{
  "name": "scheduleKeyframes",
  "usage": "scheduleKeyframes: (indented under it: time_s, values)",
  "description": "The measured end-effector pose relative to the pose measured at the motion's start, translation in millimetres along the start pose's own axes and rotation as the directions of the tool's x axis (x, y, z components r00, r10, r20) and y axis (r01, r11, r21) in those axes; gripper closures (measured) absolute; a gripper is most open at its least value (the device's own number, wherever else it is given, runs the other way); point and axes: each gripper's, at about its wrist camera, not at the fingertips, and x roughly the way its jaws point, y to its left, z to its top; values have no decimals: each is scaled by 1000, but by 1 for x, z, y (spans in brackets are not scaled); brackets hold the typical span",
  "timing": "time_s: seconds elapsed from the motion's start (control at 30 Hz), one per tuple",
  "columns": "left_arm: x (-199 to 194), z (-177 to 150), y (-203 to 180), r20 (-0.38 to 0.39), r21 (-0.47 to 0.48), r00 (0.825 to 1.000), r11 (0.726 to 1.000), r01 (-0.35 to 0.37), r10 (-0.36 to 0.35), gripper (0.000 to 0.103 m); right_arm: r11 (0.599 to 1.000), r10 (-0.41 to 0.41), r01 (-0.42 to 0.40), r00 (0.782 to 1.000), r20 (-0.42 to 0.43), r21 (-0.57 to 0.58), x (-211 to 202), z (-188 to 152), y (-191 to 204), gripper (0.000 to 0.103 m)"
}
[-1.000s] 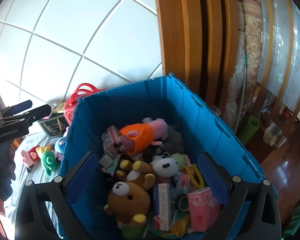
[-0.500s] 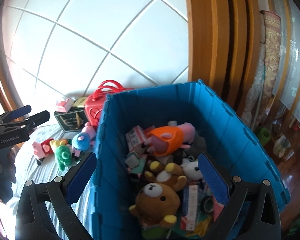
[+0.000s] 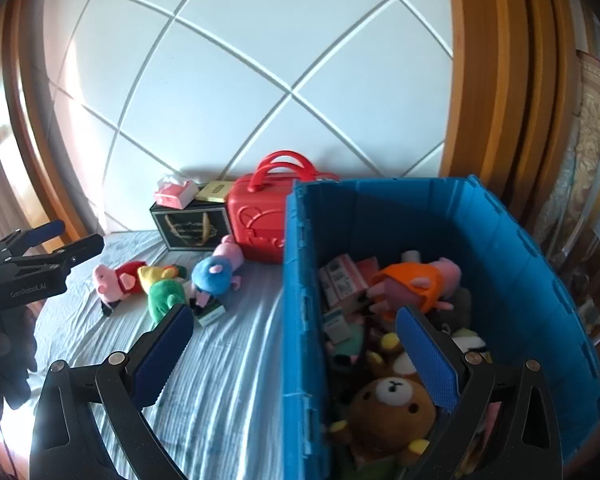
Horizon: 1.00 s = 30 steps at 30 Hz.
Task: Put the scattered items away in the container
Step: 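Move both tools back from the crate toward the plush toys on the bed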
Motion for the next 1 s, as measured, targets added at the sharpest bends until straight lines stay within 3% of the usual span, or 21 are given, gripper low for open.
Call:
scheduleKeyframes:
  time_s: [0.4,1.0]
  values:
    - [8,-32,98,-53,-36,996,997,-70,68,2,996,58,-61,998,-39,-66,36,2,92,0]
    - [51,-90,227,-166,-59,981,992,-111,100,2,985,87,-106,987,-137,-139,124,-22,226,0]
